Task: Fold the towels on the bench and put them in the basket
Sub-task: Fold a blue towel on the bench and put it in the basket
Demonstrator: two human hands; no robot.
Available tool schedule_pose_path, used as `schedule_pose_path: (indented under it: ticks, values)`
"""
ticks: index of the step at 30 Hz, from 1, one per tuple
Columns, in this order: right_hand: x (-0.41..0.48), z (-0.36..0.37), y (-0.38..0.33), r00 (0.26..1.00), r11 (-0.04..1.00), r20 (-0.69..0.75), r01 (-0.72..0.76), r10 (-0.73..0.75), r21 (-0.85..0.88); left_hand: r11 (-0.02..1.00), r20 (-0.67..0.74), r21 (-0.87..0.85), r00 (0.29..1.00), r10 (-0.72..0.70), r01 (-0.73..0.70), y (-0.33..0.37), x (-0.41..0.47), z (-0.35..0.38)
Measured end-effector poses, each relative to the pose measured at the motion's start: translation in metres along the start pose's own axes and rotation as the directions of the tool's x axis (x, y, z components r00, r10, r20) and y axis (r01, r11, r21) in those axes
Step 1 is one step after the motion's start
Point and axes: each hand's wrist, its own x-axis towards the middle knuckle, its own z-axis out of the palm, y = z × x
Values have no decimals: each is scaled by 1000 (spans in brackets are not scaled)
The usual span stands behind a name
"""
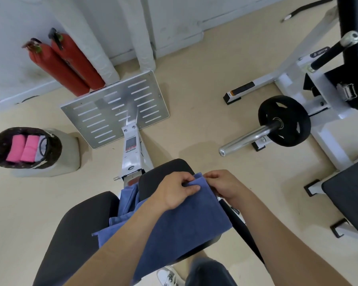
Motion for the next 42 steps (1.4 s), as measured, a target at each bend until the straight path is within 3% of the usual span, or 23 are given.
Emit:
schedule_pose_path:
  ticks: [5,9,17,22,25,28,30,35,38,42]
  values:
    - [-3,1,-9,994,994,-10,112,-112,18,989,-156,-148,988,-16,-7,4,0,-1]
    - [-8,5,-16,987,986,-6,159,-159,47,997,-287,-60,958,20,-39,8,-1,3]
    - [-25,8,-30,966,966,-15,256,-257,-37,965,-218,-261,975,-45,-14,16,-9,-17]
    - [-47,-1,-40,924,925,162,366,-347,-106,919,-278,-393,957,-87,-30,30,-28,-44]
    - [-57,-4,-45,904,875,260,405,-339,-266,902,-301,-425,951,-66,-72,37,-46,-58]
    - [-64,-4,-53,913,760,268,405,-307,-509,874,-374,-470,925,-67,-127,41,-66,-74]
    - [-71,-4,-66,909,630,270,416,-319,-656,844,-448,-501,891,-67,-189,43,-83,-88]
    - [-106,-1,-126,817,465,280,530,-504,-709,807,-606,-502,792,-71,-312,52,-124,-123]
    - [-126,10,-168,725,222,380,585,-574,-780,816,-706,-447,705,-70,-367,60,-140,-142]
    - [-148,25,-221,631,-170,469,475,-618,-863,836,-791,-347,612,-17,-426,70,-150,-168]
